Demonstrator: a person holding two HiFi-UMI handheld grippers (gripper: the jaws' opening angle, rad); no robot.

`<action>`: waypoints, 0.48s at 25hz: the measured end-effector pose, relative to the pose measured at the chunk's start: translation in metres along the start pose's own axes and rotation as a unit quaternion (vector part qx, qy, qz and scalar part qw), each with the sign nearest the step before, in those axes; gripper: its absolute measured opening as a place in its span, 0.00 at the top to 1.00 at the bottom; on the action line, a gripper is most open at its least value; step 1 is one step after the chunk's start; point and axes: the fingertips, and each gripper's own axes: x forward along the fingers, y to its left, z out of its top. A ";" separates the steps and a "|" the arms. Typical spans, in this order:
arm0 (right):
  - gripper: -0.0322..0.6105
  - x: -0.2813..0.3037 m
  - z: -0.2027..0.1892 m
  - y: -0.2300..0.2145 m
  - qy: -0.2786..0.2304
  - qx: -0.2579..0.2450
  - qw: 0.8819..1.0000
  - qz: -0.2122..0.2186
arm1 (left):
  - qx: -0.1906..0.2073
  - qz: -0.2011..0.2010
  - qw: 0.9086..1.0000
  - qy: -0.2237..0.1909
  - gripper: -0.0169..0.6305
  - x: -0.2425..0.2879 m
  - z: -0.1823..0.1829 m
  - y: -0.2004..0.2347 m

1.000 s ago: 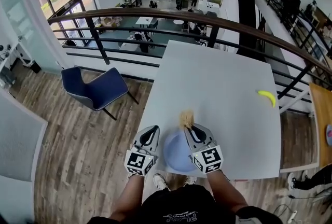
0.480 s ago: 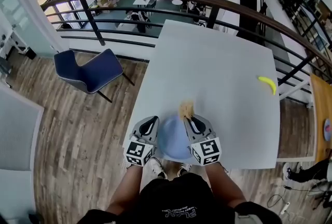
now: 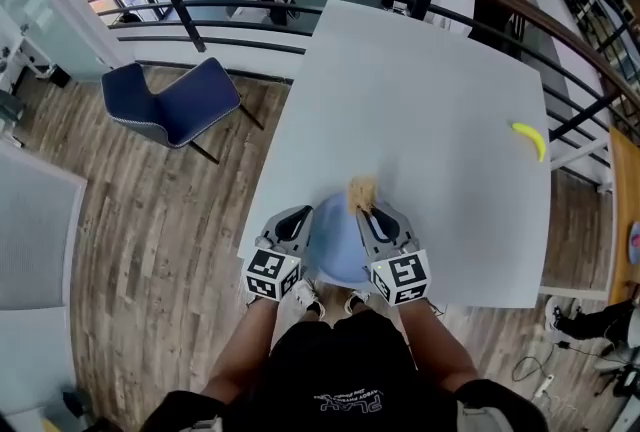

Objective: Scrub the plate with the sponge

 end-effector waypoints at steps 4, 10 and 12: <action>0.86 0.004 -0.016 0.006 0.010 0.005 1.000 0.004 | -0.027 -0.012 0.999 0.023 0.95 0.005 -0.021 -0.003; 0.86 0.006 -0.022 0.007 0.011 0.007 1.000 0.013 | -0.058 -0.009 0.995 0.082 0.77 0.013 -0.060 -0.002; 0.86 0.008 -0.023 0.005 0.009 0.007 1.000 0.014 | -0.078 -0.002 0.991 0.104 0.77 0.015 -0.075 0.003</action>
